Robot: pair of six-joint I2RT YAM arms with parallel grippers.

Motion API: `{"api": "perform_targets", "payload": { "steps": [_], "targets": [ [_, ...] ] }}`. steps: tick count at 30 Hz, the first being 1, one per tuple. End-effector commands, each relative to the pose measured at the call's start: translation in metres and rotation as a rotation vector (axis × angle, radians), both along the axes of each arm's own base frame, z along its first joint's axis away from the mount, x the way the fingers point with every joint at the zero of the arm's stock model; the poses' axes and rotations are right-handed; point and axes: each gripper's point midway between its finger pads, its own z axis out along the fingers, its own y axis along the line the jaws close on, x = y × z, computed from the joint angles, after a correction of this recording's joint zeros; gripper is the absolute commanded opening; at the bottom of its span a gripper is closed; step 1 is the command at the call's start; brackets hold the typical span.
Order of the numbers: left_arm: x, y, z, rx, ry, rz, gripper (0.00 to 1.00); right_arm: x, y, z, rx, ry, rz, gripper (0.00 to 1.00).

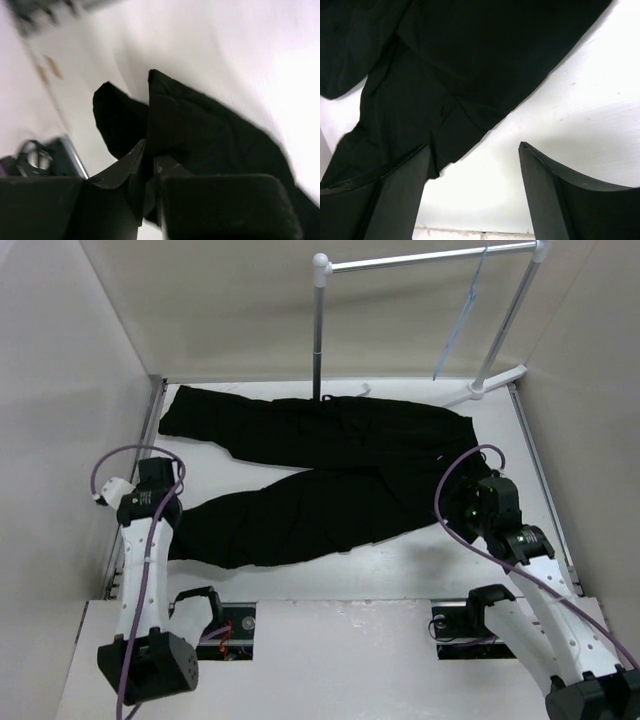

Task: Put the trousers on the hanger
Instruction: Flatten out the trousers at the center of the board.

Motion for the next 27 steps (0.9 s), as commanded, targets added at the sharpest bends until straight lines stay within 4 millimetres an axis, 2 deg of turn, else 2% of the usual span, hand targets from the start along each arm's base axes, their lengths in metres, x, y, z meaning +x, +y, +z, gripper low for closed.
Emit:
{"api": "perform_targets", "payload": {
  "steps": [1, 4, 7, 9, 10, 12, 13, 14, 15, 16, 18, 19, 21, 22, 23, 27],
  "targets": [
    [-0.015, 0.046, 0.019, 0.160, 0.139, 0.066, 0.10, 0.007, 0.011, 0.014, 0.029, -0.069, 0.030, 0.81],
    [-0.011, 0.076, 0.020, 0.216, 0.196, 0.119, 0.16, 0.006, 0.013, 0.015, 0.021, -0.072, 0.041, 0.84],
    [-0.002, 0.110, 0.032, 0.231, 0.165, 0.217, 0.18, 0.007, 0.013, 0.016, 0.018, -0.068, 0.043, 0.85],
    [0.013, 0.116, 0.043, 0.201, 0.106, 0.222, 0.19, 0.009, 0.013, 0.015, 0.016, -0.065, 0.041, 0.85],
    [0.022, 0.111, 0.047, 0.180, 0.084, 0.193, 0.22, 0.009, 0.013, 0.015, 0.016, -0.062, 0.039, 0.84],
    [0.035, 0.092, 0.047, 0.168, 0.067, 0.113, 0.34, 0.012, 0.010, 0.012, 0.017, -0.053, 0.022, 0.67],
    [0.034, 0.084, 0.043, 0.164, 0.062, 0.093, 0.40, 0.015, 0.005, 0.013, 0.016, -0.054, 0.000, 0.56],
    [0.030, 0.078, 0.038, 0.155, 0.056, 0.091, 0.46, 0.018, 0.001, 0.014, 0.019, -0.054, -0.018, 0.39],
    [0.024, 0.074, 0.032, 0.142, 0.049, 0.101, 0.52, 0.021, -0.003, 0.016, 0.019, -0.052, -0.033, 0.29],
    [0.020, 0.070, 0.026, 0.129, 0.045, 0.105, 0.55, 0.023, -0.006, 0.017, 0.017, -0.048, -0.048, 0.27],
    [0.013, 0.066, 0.018, 0.106, 0.041, 0.117, 0.60, 0.030, -0.016, 0.017, 0.006, -0.038, -0.090, 0.30],
    [0.013, 0.065, 0.017, 0.102, 0.039, 0.117, 0.61, 0.035, -0.024, 0.016, 0.003, -0.032, -0.126, 0.34],
    [0.020, 0.060, 0.022, 0.113, 0.018, 0.104, 0.61, 0.043, -0.038, 0.010, -0.002, -0.020, -0.194, 0.53],
    [0.026, 0.058, 0.028, 0.126, -0.002, 0.101, 0.61, 0.047, -0.043, 0.006, -0.002, -0.006, -0.224, 0.62],
    [0.033, 0.055, 0.035, 0.134, -0.022, 0.087, 0.61, 0.052, -0.052, 0.002, -0.008, 0.004, -0.266, 0.67],
    [0.075, 0.017, 0.051, 0.130, -0.098, -0.072, 0.62, 0.077, -0.089, -0.018, -0.054, 0.043, -0.402, 0.72]
  ]
}}
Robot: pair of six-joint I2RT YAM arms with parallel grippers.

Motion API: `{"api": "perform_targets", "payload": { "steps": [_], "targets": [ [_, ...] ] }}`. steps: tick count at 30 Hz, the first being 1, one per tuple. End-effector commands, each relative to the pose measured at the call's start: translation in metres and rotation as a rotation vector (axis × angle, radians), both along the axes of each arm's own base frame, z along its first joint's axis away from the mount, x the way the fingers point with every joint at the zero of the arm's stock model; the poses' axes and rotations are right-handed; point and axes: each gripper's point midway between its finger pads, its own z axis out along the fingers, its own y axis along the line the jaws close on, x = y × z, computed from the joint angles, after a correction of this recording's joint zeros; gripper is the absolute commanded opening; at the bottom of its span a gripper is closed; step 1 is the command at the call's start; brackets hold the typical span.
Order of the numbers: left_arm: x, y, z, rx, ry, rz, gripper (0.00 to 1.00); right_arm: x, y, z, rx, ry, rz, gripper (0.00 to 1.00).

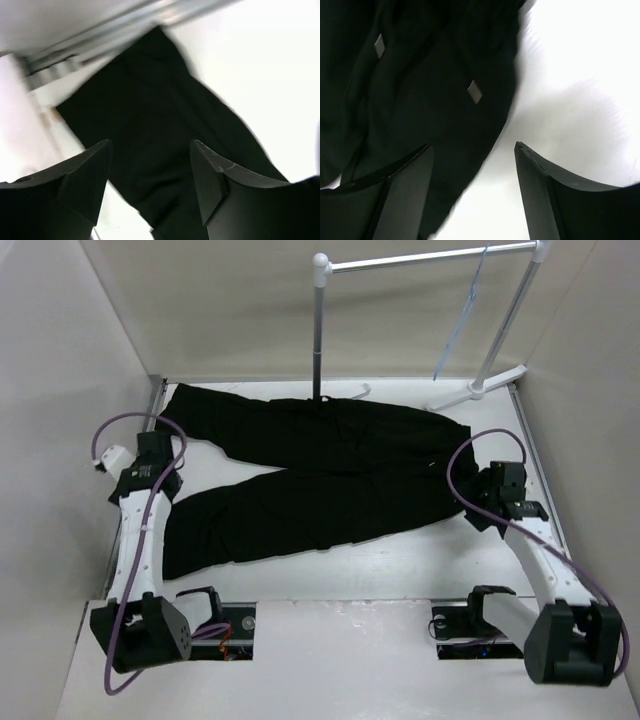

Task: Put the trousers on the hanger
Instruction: Flatten out the trousers at the center of the board.

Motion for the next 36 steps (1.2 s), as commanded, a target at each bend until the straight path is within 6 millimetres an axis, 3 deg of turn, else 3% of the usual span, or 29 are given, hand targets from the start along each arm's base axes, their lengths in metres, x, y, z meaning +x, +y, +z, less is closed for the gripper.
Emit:
{"api": "perform_targets", "payload": {
  "steps": [1, 4, 7, 9, 11, 13, 19, 21, 22, 25, 28, 30, 32, 34, 36],
  "targets": [
    [0.038, -0.030, 0.022, -0.005, -0.111, -0.095, 0.63, 0.041, -0.036, 0.012, -0.059, -0.073, -0.134, 0.72],
    [0.053, -0.064, 0.004, -0.067, -0.114, -0.189, 0.64, 0.057, -0.056, -0.004, -0.077, -0.031, -0.190, 0.70],
    [0.053, -0.087, -0.025, -0.142, -0.098, -0.236, 0.63, 0.071, -0.063, -0.026, -0.070, 0.024, -0.208, 0.64],
    [0.047, -0.093, -0.042, -0.181, -0.078, -0.243, 0.63, 0.078, -0.063, -0.036, -0.054, 0.049, -0.206, 0.48],
    [0.043, -0.095, -0.053, -0.206, -0.065, -0.245, 0.63, 0.076, -0.065, -0.044, -0.045, 0.080, -0.233, 0.21],
    [0.039, -0.094, -0.060, -0.225, -0.061, -0.242, 0.63, 0.058, -0.077, -0.045, -0.038, 0.097, -0.306, 0.08],
    [0.034, -0.090, -0.077, -0.252, -0.033, -0.234, 0.63, -0.023, -0.124, -0.031, -0.098, 0.129, -0.542, 0.01],
    [0.033, -0.087, -0.080, -0.244, -0.021, -0.233, 0.63, -0.043, -0.137, -0.022, -0.122, 0.123, -0.610, 0.04],
    [0.033, -0.086, -0.082, -0.241, -0.018, -0.231, 0.62, -0.049, -0.142, -0.018, -0.141, 0.118, -0.635, 0.12],
    [0.030, -0.088, -0.083, -0.250, -0.001, -0.235, 0.62, -0.041, -0.132, -0.007, -0.156, 0.093, -0.579, 0.59],
    [0.017, -0.080, -0.087, -0.246, 0.020, -0.203, 0.62, -0.033, -0.123, 0.026, -0.200, 0.007, -0.507, 0.83],
    [0.009, -0.069, -0.092, -0.244, 0.026, -0.153, 0.62, -0.030, -0.118, 0.051, -0.228, -0.059, -0.469, 0.88],
    [0.003, -0.062, -0.101, -0.250, 0.049, -0.115, 0.62, -0.026, -0.103, 0.062, -0.225, -0.085, -0.405, 0.89],
    [0.001, -0.058, -0.110, -0.246, 0.062, -0.093, 0.60, -0.021, -0.075, 0.067, -0.202, -0.126, -0.296, 0.87],
    [0.001, -0.052, -0.118, -0.228, 0.067, -0.074, 0.52, -0.019, -0.047, 0.066, -0.169, -0.152, -0.197, 0.80]
  ]
}}
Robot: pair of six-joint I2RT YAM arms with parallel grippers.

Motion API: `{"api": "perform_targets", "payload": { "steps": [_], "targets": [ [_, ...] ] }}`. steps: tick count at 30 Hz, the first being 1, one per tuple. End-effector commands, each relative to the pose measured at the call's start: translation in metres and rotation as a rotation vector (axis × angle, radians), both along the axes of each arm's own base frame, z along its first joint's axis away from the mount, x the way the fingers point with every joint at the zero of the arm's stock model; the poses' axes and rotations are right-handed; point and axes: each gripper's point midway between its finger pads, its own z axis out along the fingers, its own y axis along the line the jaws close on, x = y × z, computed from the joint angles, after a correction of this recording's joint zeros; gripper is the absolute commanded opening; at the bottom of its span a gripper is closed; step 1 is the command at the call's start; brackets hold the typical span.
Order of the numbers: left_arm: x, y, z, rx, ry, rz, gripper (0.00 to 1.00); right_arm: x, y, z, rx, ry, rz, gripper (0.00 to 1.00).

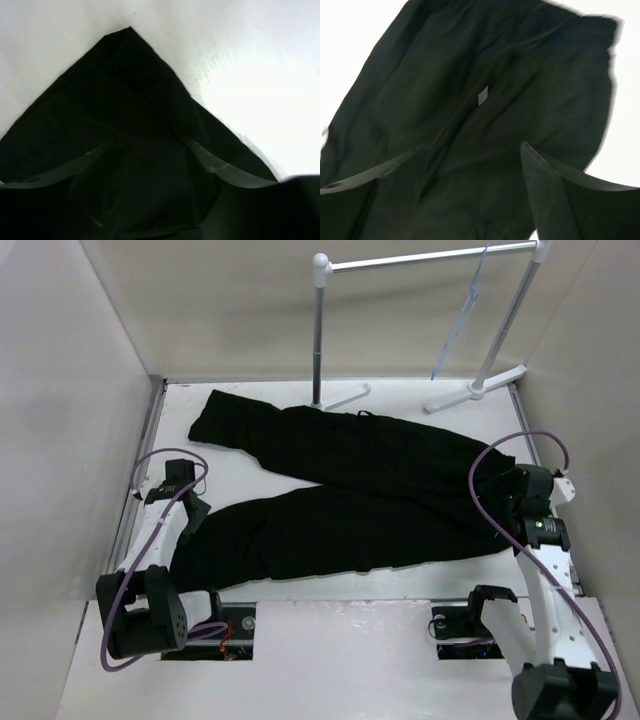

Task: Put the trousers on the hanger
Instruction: Flatten out the trousers at the center of the board.

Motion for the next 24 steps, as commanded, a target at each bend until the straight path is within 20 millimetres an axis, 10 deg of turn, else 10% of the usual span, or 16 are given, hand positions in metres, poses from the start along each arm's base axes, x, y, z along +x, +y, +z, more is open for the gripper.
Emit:
{"api": "perform_targets", "payload": {
  "steps": [1, 6, 10, 18, 24],
  "targets": [
    [-0.002, 0.011, -0.012, 0.038, 0.019, 0.035, 0.48, -0.001, 0.042, 0.006, 0.026, -0.022, 0.164, 0.75],
    [0.002, 0.041, -0.026, 0.129, 0.051, 0.109, 0.15, -0.011, 0.092, -0.007, 0.082, -0.025, 0.327, 0.30],
    [0.032, 0.074, -0.016, 0.210, 0.047, 0.166, 0.09, -0.015, 0.113, -0.008, 0.114, -0.016, 0.417, 0.25],
    [0.093, 0.100, 0.055, 0.169, -0.109, 0.168, 0.47, -0.018, 0.125, 0.004, 0.101, -0.033, 0.503, 0.63],
    [0.171, 0.032, 0.075, -0.022, -0.298, -0.027, 0.51, -0.011, 0.141, 0.001, 0.129, -0.040, 0.582, 0.36]
  ]
}}
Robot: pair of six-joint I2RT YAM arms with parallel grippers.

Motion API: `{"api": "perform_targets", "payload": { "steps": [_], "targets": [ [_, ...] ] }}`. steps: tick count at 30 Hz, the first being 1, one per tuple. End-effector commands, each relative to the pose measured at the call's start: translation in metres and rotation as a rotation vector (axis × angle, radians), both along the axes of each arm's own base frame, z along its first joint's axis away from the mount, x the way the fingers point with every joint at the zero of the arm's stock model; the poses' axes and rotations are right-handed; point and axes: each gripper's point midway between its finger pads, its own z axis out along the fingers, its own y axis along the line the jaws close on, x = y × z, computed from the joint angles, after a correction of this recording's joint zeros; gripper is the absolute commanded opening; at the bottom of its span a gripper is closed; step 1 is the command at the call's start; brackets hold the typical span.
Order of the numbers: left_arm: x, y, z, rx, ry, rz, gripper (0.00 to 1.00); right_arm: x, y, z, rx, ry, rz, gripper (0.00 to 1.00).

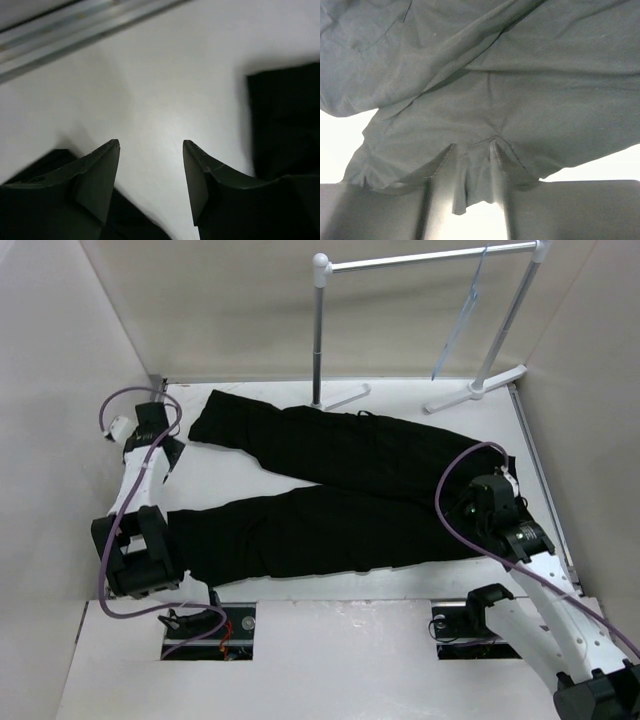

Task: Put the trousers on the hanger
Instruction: Flatten out the trousers at the center of the board.

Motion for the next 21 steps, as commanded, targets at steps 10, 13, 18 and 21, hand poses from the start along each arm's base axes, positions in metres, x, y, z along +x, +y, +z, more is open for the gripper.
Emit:
{"api": "perform_targets", "payload": {
  "steps": [10, 13, 18, 21],
  "targets": [
    [0.148, -0.054, -0.038, -0.216, -0.155, -0.162, 0.50, 0.021, 0.038, 0.026, 0.076, -0.091, 0.185, 0.28],
    [0.166, -0.055, -0.047, -0.231, -0.181, -0.163, 0.53, 0.020, 0.040, 0.018, 0.078, -0.077, 0.186, 0.38],
    [0.183, -0.061, -0.067, -0.295, -0.222, -0.144, 0.47, 0.018, 0.040, 0.000, 0.081, -0.040, 0.182, 0.43],
    [0.178, -0.055, -0.077, -0.291, -0.213, -0.103, 0.25, 0.020, 0.040, -0.006, 0.074, -0.025, 0.177, 0.43]
  ]
}}
